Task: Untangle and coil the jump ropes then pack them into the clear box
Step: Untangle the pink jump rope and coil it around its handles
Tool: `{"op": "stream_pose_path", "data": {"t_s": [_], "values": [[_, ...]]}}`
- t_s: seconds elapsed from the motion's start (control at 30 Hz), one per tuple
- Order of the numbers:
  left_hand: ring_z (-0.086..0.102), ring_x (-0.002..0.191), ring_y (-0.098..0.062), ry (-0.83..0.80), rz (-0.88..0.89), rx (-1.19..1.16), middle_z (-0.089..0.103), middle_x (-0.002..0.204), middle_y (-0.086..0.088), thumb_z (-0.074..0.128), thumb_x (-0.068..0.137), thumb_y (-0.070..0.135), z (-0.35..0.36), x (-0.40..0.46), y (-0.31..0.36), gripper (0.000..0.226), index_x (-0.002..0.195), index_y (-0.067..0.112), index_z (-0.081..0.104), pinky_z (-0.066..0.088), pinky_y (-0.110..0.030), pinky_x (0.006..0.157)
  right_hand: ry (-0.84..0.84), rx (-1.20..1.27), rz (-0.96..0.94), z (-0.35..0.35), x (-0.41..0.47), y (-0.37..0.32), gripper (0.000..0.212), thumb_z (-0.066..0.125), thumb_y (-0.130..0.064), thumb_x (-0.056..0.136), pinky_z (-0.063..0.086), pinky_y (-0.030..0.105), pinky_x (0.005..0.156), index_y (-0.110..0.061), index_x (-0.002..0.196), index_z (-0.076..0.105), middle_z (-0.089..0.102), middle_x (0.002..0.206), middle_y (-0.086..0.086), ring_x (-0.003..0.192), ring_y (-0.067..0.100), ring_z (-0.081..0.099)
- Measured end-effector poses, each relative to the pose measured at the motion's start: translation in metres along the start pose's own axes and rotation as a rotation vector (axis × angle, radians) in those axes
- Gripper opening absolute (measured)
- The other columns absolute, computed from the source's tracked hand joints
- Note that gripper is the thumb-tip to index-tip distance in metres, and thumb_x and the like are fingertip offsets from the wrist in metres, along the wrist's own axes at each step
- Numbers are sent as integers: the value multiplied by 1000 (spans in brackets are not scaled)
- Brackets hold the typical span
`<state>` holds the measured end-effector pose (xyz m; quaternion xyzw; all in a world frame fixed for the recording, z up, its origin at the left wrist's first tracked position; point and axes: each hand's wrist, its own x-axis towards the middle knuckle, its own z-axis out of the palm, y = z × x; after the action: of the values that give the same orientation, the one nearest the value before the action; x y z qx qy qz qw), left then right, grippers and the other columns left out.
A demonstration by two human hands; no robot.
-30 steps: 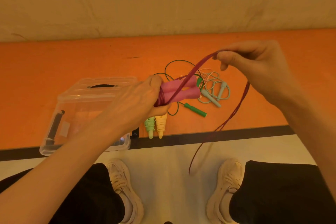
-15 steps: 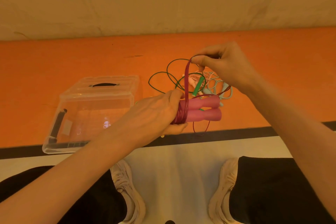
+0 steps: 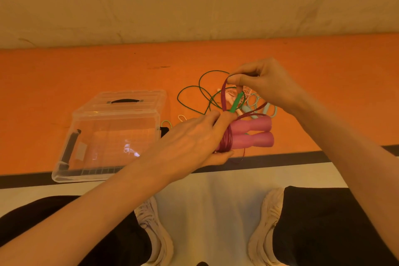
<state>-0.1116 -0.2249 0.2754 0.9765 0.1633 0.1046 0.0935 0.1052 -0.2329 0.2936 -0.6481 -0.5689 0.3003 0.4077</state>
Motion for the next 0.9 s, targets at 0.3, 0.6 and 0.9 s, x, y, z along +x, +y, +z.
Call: {"op": "stream_pose_path", "data": {"t_s": [0.3,0.6,0.9], "values": [[57,73,-27,29,-27,-82,35,121,-4,39,85,54,-10,3,-4,56,128,18,44,52,-40,54,-6,41,36,-5,2,7,9,68,-20,87,41,23,64,-26,82,73,64,71,3,66,7,51],[59,82,-26,30,29,-101,38,127,-2,46,85,49,-12,3,-4,57,127,10,47,53,-41,57,-14,46,43,-12,0,11,5,74,-14,81,44,9,62,-19,82,73,69,64,-16,63,-7,59],[59,85,-18,67,4,-159,40,127,4,55,86,45,-21,-1,-19,52,128,16,47,51,-38,60,-115,-39,181,-56,-9,24,16,63,-9,88,43,4,63,-15,102,71,69,65,-17,63,-9,56]]}}
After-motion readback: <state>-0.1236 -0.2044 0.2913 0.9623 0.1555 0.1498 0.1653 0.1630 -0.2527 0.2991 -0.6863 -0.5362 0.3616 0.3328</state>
